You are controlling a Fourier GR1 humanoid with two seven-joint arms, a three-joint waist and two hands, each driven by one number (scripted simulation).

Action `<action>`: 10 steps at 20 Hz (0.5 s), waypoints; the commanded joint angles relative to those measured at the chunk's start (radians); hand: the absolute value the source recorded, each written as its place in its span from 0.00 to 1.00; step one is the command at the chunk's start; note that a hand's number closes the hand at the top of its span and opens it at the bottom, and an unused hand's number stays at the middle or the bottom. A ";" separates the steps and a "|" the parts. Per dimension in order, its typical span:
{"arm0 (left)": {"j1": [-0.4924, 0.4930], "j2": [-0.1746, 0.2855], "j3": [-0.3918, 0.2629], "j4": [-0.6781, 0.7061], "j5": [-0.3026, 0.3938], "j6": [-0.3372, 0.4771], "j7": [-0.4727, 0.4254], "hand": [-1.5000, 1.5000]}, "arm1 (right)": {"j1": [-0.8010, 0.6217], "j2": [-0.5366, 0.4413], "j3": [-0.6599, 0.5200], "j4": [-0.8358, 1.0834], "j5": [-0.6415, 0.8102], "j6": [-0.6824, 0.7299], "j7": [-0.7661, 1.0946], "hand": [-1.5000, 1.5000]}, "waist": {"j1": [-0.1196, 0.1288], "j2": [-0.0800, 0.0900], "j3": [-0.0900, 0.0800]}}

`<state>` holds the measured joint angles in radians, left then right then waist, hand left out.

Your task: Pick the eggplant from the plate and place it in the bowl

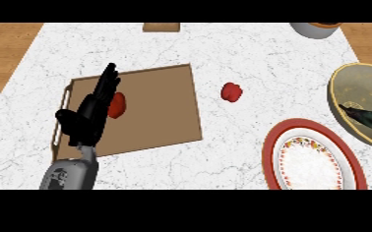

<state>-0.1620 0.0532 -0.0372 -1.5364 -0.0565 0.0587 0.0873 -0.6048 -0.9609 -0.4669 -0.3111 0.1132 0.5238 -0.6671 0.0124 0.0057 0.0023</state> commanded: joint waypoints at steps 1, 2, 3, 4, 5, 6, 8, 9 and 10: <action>0.002 -0.022 -0.024 -0.022 -0.023 0.024 0.008 0.50 | 0.049 -0.051 -0.025 0.040 -0.037 0.207 -0.117 0.00 | 0.001 0.002 0.002; 0.028 0.000 -0.006 0.005 -0.006 -0.005 -0.028 0.50 | 0.057 -0.074 -0.020 0.033 -0.038 0.240 -0.109 0.00 | -0.001 0.001 0.001; -0.006 -0.003 0.001 0.010 0.000 0.000 0.012 0.50 | 0.037 -0.066 -0.019 0.033 -0.046 0.247 -0.076 0.00 | 0.000 0.001 0.001; 0.026 -0.011 -0.014 -0.011 0.000 -0.006 -0.016 0.50 | 0.048 -0.065 -0.020 0.043 -0.046 0.247 -0.088 0.00 | 0.009 0.004 0.003; -0.015 0.007 0.009 -0.028 0.013 -0.006 0.040 0.50 | 0.128 -0.053 -0.021 0.034 -0.052 0.267 -0.156 0.00 | -0.009 0.000 0.004; 0.008 -0.019 -0.015 -0.025 0.002 0.004 0.022 0.50 | 0.087 -0.068 -0.016 0.027 -0.053 0.276 -0.116 0.00 | 0.003 0.002 0.003; 0.043 -0.046 -0.041 0.005 -0.029 0.026 -0.049 0.50 | 0.135 -0.052 0.008 -0.003 -0.042 0.294 -0.155 0.00 | -0.006 0.002 0.003; 0.004 -0.008 -0.009 -0.007 0.004 -0.009 -0.002 0.50 | 0.132 -0.064 -0.003 -0.006 -0.059 0.302 -0.154 0.00 | -0.006 0.001 0.003; -0.008 0.009 0.008 -0.047 0.000 0.005 0.040 0.50 | 0.167 -0.098 -0.002 -0.009 -0.063 0.340 -0.160 0.00 | -0.011 -0.002 0.004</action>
<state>-0.1538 0.0442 -0.0443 -1.5515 -0.0586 0.0619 0.0917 -0.5023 -1.0209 -0.4692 -0.3244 0.0625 0.6260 -0.6527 0.0078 0.0064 0.0053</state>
